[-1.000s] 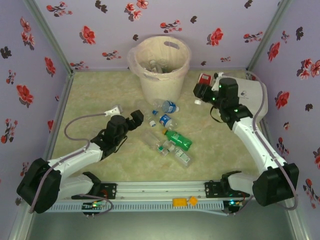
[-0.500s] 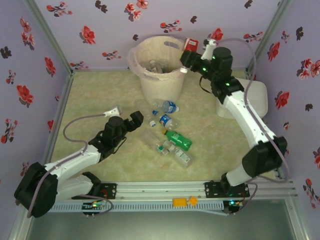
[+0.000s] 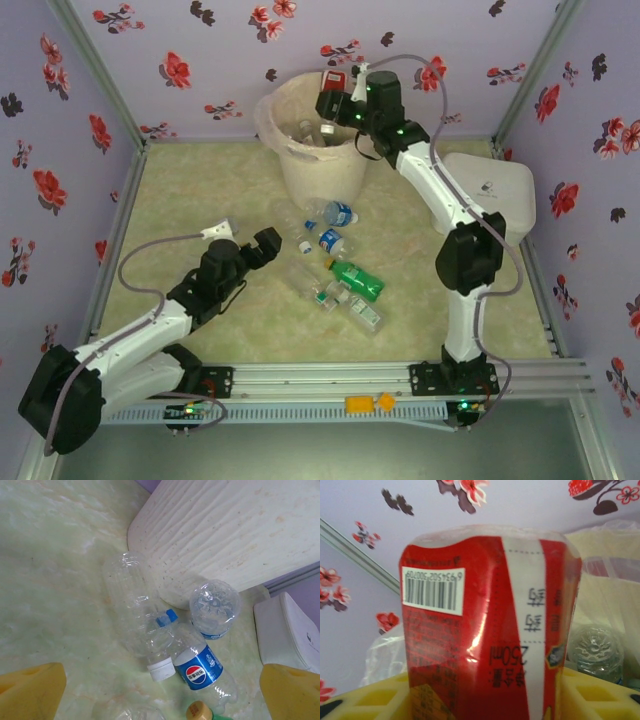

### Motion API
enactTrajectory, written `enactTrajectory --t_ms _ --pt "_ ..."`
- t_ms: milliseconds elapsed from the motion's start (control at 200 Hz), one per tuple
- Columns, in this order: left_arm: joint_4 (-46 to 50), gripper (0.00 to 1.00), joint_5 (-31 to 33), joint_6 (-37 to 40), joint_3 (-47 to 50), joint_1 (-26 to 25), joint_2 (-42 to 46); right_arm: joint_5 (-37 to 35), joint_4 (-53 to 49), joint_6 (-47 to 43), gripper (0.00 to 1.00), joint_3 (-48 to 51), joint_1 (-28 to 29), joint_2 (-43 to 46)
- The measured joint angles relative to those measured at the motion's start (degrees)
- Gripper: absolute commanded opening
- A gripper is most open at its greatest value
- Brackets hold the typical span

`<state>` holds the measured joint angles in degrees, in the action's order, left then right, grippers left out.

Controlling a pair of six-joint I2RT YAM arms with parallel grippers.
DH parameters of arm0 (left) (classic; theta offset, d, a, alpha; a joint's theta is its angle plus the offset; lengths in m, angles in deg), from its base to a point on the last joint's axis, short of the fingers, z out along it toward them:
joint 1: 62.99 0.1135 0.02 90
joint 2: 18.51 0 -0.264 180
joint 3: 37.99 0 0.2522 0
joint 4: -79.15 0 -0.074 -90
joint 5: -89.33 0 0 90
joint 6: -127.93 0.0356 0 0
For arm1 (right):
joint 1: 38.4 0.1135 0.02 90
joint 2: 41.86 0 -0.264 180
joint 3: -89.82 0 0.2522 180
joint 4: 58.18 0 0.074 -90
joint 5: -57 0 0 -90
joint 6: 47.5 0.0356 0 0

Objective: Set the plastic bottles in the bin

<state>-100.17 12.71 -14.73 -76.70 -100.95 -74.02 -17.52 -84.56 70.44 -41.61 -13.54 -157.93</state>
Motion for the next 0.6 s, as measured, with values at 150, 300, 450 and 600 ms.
enactTrajectory --t_ms 150,300,450,600 --pt "0.35 1.0 -0.13 0.11 0.07 0.0 0.7 -0.59 -4.07 -0.87 0.95 -5.2 0.15 -2.56" --pt "0.37 1.0 -0.9 0.68 0.07 0.0 0.72 -0.92 -5.92 -2.47 1.0 -7.56 0.15 -2.29" --pt "0.37 1.0 -1.66 1.38 0.07 0.0 0.59 -1.14 -8.98 -4.09 1.0 -7.3 0.17 0.0" --pt "0.26 1.0 -2.32 2.84 0.07 0.0 -0.22 -1.07 -10.99 -5.97 1.0 -0.72 0.42 7.5"
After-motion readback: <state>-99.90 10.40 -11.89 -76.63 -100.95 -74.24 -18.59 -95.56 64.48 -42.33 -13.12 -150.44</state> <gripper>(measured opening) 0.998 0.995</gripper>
